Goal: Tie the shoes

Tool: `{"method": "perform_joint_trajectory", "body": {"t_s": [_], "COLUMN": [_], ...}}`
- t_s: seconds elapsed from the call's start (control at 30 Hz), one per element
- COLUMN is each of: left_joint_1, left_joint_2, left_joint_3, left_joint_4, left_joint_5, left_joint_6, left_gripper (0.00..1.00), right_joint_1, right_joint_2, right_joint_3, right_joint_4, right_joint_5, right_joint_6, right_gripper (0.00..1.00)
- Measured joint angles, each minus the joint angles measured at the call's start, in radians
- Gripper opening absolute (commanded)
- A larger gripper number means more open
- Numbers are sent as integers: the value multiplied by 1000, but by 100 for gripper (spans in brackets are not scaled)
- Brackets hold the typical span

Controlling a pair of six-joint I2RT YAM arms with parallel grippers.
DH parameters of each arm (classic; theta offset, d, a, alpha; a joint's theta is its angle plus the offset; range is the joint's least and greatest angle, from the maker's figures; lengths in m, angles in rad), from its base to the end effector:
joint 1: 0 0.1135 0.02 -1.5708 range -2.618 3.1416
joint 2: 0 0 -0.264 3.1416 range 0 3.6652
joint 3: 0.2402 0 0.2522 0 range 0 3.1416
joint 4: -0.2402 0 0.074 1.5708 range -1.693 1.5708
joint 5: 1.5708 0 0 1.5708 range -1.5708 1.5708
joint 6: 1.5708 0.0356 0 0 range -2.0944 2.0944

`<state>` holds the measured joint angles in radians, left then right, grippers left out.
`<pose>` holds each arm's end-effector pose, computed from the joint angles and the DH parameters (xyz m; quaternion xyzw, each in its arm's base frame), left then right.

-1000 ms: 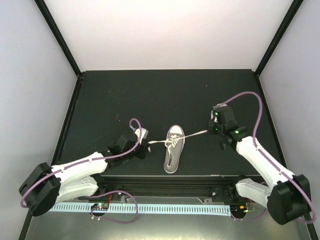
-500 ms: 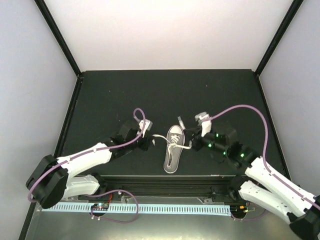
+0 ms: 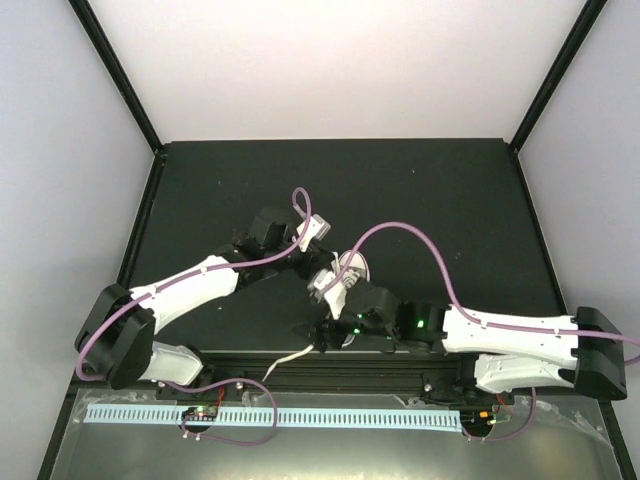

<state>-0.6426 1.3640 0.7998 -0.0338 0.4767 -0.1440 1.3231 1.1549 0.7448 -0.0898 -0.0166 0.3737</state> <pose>0.2241 -0.1882 0.2321 0.3189 0.8052 -0.3669 0.3396 0.0627 0.2504 0.2598 -0.3968 0.7630 0.3875 0.3320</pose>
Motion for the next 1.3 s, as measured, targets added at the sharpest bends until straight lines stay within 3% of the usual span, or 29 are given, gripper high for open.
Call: {"method": "perform_joint_trajectory", "body": {"t_s": [0.17, 0.3, 0.4, 0.63, 0.93, 1.03, 1.13, 1.17, 1.2, 1.23, 1.3], "left_joint_1": [0, 0, 0, 0, 0, 0, 0, 0, 0, 0, 3], "left_joint_2": [0, 0, 0, 0, 0, 0, 0, 0, 0, 0, 0], "left_joint_3": [2, 2, 2, 2, 2, 2, 2, 2, 2, 2, -5], "left_joint_4": [-18, -19, -19, -18, -18, -17, -15, -12, -10, -8, 8], "left_joint_5": [70, 116, 137, 158, 169, 176, 181, 181, 182, 180, 148], "left_joint_6": [34, 47, 51, 55, 55, 55, 55, 55, 54, 53, 42], "left_gripper": [2, 2, 2, 2, 2, 2, 2, 7, 21, 34, 51], "right_joint_1": [-181, -454, -553, -577, -578, -578, -578, -578, -578, -579, -579], "right_joint_2": [-111, -220, -232, -136, -22, 8, 39, 44, 45, 46, 39], "right_joint_3": [0, -42, -60, -63, -62, -50, -34, -32, -30, -29, -29], "right_joint_4": [-70, -87, -90, -81, -47, -39, -34, -34, -36, -41, -57], "right_joint_5": [58, -50, -161, -327, -377, -389, -392, -389, -379, -372, -351], "right_joint_6": [29, 25, 13, -13, -20, -29, -35, -29, -28, -24, -13], "right_gripper": [82, 75, 69, 58, 41, 32, 14, 7, 4, 2, 2]}}
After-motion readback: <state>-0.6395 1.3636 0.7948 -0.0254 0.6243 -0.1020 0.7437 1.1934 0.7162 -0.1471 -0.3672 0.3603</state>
